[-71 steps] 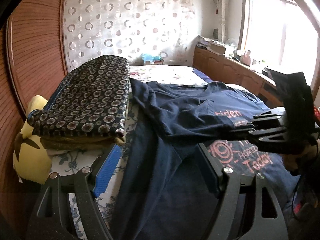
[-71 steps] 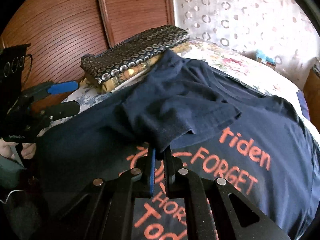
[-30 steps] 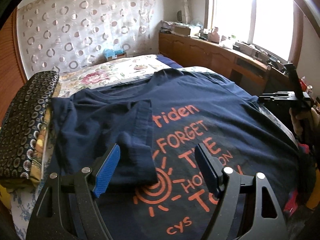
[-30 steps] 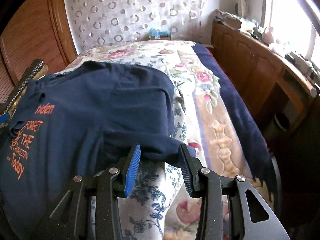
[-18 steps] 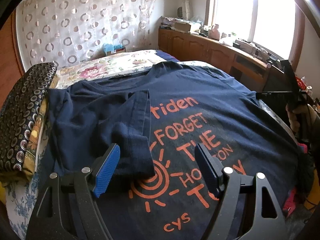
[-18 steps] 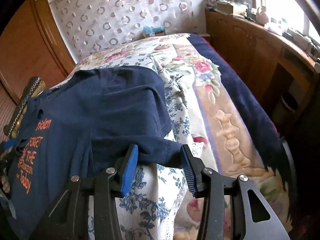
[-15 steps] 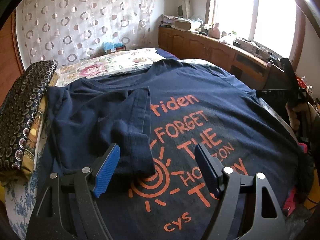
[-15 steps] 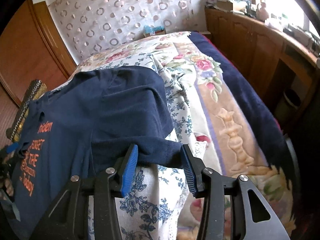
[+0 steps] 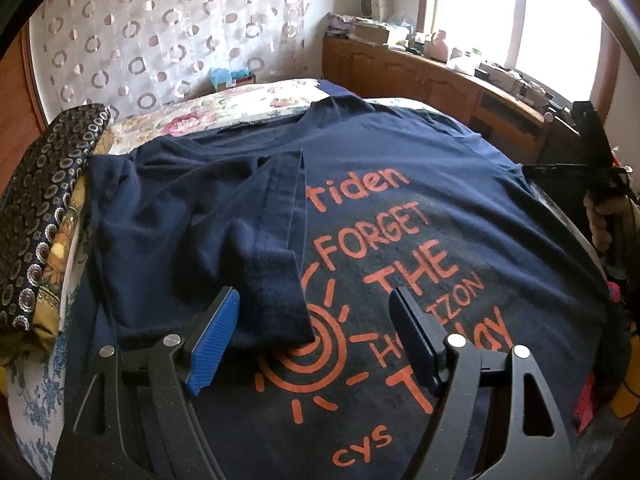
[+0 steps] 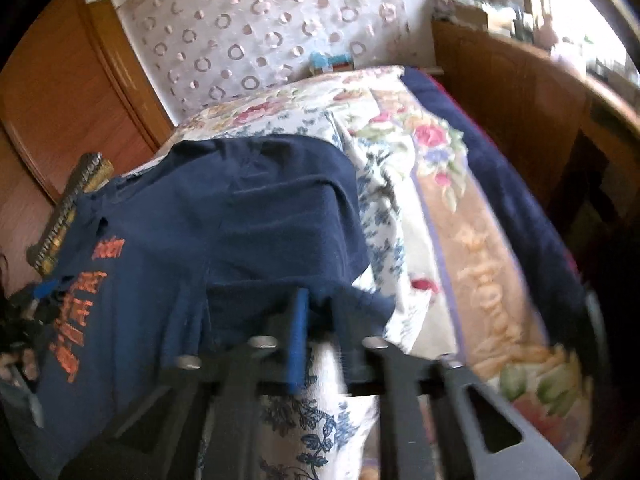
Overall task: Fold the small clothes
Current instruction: 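Move the right tool to the shirt's opposite side edge and close on it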
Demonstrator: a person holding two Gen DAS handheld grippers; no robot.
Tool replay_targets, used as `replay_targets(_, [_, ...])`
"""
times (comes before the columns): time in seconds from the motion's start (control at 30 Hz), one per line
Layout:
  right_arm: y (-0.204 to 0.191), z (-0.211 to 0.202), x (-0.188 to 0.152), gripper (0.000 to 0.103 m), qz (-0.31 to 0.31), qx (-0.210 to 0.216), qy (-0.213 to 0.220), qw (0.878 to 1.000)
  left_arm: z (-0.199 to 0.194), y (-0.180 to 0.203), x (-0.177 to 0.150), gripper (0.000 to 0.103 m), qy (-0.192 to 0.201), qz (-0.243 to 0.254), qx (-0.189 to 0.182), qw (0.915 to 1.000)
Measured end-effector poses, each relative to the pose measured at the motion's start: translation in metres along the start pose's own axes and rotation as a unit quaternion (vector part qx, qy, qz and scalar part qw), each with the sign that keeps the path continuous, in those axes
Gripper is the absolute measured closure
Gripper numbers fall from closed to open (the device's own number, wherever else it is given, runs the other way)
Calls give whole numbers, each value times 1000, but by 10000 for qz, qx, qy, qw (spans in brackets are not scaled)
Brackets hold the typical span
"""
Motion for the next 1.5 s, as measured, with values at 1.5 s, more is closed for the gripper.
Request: replay_targets(1.5, [-27,-20,28,65,-587,-570,475,9955,-29,20,39,25,689,-182,-281,9971])
Point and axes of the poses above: each gripper's, at about its wrist camera, not at the fingertips, and z roughly the way its jaws point, y to its right, x to its top, the point moved 10 cm from there along z, roughly the way its jaws point, and after that the axes turned 7 degrees about x, right-handed, at the moved point
